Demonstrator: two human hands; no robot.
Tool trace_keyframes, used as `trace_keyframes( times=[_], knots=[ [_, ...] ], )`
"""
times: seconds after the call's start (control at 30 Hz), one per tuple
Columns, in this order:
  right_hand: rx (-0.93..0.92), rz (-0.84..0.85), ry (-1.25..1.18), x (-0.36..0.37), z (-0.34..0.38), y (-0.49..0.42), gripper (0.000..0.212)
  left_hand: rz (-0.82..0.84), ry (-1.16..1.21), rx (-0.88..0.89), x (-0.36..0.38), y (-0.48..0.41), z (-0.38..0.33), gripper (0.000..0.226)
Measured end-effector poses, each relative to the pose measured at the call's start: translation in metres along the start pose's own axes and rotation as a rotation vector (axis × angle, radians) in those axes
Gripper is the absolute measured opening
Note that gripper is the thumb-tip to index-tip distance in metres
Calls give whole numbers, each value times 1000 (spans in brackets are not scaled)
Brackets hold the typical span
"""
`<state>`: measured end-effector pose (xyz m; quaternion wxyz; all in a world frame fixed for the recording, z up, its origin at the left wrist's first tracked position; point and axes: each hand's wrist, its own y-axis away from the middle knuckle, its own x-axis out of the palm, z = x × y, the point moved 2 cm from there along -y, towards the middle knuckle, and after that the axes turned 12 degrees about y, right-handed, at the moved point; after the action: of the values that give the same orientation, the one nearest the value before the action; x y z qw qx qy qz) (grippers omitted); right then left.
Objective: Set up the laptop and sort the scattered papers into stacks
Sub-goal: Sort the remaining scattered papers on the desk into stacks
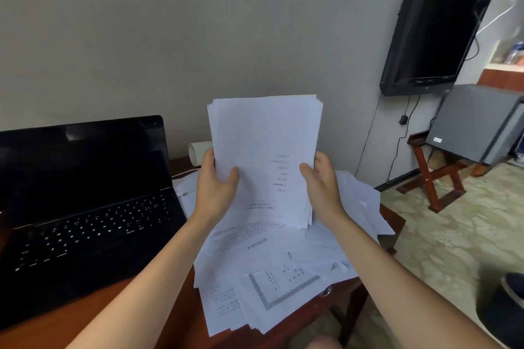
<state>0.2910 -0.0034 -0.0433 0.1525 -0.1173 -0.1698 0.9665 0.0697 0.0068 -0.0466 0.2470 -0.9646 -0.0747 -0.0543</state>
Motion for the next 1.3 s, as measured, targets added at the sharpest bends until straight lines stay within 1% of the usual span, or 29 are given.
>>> trace_keyframes(
  times=[0.07, 0.13, 0.23, 0.33, 0.43, 0.5, 0.57, 0.63, 0.7, 0.77, 0.8, 0.9, 0.97, 1.03, 1.13, 1.23, 1.3],
  knots=[
    [35, 35, 35, 5, -8, 7, 13, -49, 41, -77, -1, 6, 8, 41],
    [48, 73, 94, 12, -14, 11, 17, -50, 49, -135, -3, 8, 14, 34],
    [30, 69, 167, 15, -13, 12, 25, -9, -9, -188, -9, 4, 27, 32],
    [-2, 22, 158, 12, -7, 6, 23, 41, -32, -245, -21, 4, 35, 36],
    [37, 98, 189, 14, -9, 2, 21, 84, -68, -291, -34, 12, 41, 32],
    [98, 170, 235, 19, -18, 4, 17, 52, -125, -281, -47, 19, 45, 25],
    [144, 221, 236, 26, -31, 7, 21, 16, -212, -237, -63, 27, 48, 19],
    [194, 253, 235, 32, -47, 10, 23, -18, -278, -209, -79, 33, 50, 15],
    [217, 259, 326, 35, -64, 10, 24, -47, -326, -202, -96, 38, 57, 12],
    [195, 262, 498, 35, -74, 8, 31, -60, -367, -217, -109, 42, 63, 9],
    [176, 295, 609, 35, -76, 8, 40, -60, -385, -219, -114, 44, 66, 7],
    [124, 493, 1009, 37, -78, 14, 84, -63, -407, -195, -120, 49, 68, 6],
    [97, 516, 1154, 43, -77, 16, 104, -76, -408, -167, -122, 50, 65, 7],
    [122, 499, 1174, 49, -76, 13, 112, -86, -418, -148, -125, 50, 62, 7],
    [226, 516, 1151, 55, -70, 0, 121, -82, -456, -159, -127, 52, 61, 10],
    [309, 581, 1135, 58, -74, -14, 115, -92, -462, -173, -128, 52, 62, 10],
    [362, 604, 1002, 60, -81, -19, 108, -96, -452, -192, -129, 52, 62, 7]
  ],
)
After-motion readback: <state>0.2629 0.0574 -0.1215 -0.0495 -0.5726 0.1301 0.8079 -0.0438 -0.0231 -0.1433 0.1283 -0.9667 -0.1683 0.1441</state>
